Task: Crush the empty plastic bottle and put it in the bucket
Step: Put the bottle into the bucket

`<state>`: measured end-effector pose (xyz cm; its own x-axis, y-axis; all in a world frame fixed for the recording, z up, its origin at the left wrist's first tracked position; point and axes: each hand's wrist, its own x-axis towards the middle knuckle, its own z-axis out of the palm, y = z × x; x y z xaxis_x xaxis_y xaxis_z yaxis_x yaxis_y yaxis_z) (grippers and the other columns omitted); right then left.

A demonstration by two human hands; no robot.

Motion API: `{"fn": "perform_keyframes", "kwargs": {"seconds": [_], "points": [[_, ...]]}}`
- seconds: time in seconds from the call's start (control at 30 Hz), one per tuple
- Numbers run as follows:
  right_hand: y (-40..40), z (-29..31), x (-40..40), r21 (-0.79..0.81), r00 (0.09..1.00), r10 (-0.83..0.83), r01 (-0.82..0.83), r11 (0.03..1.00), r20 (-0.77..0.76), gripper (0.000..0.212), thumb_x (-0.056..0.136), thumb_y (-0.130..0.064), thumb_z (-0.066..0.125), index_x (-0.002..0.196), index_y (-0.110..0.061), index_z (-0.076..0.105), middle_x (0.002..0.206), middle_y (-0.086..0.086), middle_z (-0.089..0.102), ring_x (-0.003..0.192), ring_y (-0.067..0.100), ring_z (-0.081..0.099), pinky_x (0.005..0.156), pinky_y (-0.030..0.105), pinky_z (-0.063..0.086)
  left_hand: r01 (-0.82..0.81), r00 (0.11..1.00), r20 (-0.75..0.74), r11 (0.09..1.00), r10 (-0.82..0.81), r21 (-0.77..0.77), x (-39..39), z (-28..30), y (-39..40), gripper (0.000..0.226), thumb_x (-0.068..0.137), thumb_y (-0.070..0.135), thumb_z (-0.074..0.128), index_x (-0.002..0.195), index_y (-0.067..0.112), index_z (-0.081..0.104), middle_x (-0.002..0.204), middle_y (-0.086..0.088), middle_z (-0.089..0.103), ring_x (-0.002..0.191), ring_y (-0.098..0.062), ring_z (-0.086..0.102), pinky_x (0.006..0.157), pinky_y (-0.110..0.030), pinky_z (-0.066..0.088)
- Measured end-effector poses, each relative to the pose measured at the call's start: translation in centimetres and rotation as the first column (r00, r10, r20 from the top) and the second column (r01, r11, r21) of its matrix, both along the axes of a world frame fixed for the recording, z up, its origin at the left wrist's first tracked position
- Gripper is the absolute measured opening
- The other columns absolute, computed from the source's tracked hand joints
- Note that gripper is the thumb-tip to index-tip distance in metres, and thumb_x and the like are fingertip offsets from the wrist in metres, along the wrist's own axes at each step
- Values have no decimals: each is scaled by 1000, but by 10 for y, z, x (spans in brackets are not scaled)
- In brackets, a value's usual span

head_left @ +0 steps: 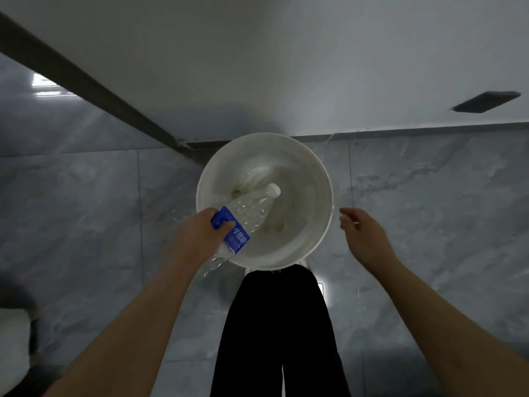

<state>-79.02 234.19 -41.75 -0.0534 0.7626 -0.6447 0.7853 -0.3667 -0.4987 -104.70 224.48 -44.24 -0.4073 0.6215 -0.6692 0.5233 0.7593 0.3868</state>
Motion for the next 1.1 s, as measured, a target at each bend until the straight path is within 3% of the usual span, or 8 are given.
{"fn": "perform_keyframes", "kwargs": {"seconds": [0.23,0.37,0.43,0.5,0.63,0.77,0.9,1.1], "points": [[33,-98,-17,158,999,-21,27,987,-41,44,95,-30,31,135,-12,35,136,16,46,120,28,48,92,28,34,101,991,103,990,-90,-102,17,-111,58,19,81,19,44,67,15,54,68,-8,61,72,-30,61,65,-35,44],[44,-127,-24,204,988,28,4,979,-154,42,97,-32,22,125,-12,45,117,12,56,107,25,54,92,36,45,228,972,102,958,-213,-174,29,-167,76,22,83,15,39,91,4,56,100,-20,63,88,-34,62,83,-42,51],[43,-133,-24,255,976,31,25,966,-214,39,97,-31,21,121,-16,49,107,3,59,95,14,55,81,24,44,301,953,86,927,-289,-222,31,-193,78,18,87,17,38,92,9,53,112,-17,57,94,-32,59,86,-41,49],[41,-137,-23,287,969,21,52,957,-245,38,97,-32,21,116,-21,52,99,1,60,89,13,55,75,21,43,369,929,90,897,-358,-242,32,-216,76,17,91,20,37,92,13,52,114,-15,57,96,-29,57,86,-40,46],[41,-142,-23,287,959,-2,87,954,-282,39,93,-37,20,105,-23,54,87,5,59,85,21,55,72,33,47,411,911,70,882,-406,-232,29,-260,72,24,94,21,39,106,9,56,114,-16,62,101,-32,58,89,-43,48],[40,-147,-20,281,951,-19,109,954,-308,34,89,-42,22,102,-35,52,87,-7,58,83,6,54,66,17,42,431,900,49,868,-433,-245,22,-296,74,26,95,17,38,111,5,54,120,-19,59,113,-31,53,95,-39,44],[39,-151,-16,243,940,-70,157,957,-333,33,85,-47,24,103,-46,51,93,-12,59,88,-10,52,65,-4,37,469,873,-20,849,-488,-246,17,-323,81,21,92,14,43,107,5,55,113,-19,62,102,-33,57,79,-37,47],[38,-153,-15,262,923,-62,171,950,-379,32,83,-52,27,101,-50,52,96,-12,62,92,-10,52,68,-4,37,516,835,-106,834,-540,-195,24,-352,90,23,94,9,39,111,3,54,116,-21,55,102,-32,55,83,-38,46]]}}
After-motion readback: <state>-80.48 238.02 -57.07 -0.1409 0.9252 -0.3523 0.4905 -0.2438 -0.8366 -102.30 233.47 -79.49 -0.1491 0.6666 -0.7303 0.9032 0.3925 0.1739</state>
